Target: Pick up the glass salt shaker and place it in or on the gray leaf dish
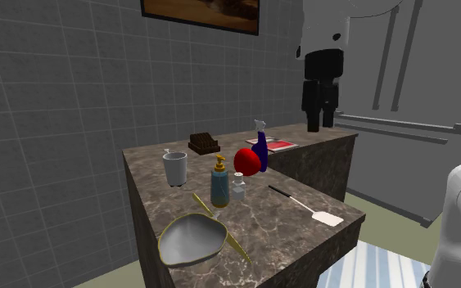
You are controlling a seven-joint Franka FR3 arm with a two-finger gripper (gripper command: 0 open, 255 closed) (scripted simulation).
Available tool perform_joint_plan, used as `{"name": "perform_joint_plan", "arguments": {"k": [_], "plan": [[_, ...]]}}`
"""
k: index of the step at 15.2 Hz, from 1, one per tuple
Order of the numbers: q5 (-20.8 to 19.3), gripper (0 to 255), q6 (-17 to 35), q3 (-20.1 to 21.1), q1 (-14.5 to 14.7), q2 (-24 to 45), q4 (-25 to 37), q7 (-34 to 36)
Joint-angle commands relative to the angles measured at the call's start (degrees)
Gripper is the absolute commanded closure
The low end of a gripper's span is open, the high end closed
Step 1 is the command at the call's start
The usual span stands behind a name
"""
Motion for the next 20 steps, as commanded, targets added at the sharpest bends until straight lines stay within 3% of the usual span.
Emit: {"name": "perform_joint_plan", "arguments": {"k": [1, 10, 20], "plan": [[0.00, 0, 0.00, 0.00, 0.00, 0.00, 0.00, 0.00], [-1.81, 0, 16.70, -1.72, -0.81, 14.51, -0.28, -2.73], [-2.41, 0, 31.23, -3.45, -1.51, 34.19, 7.07, -5.40]]}}
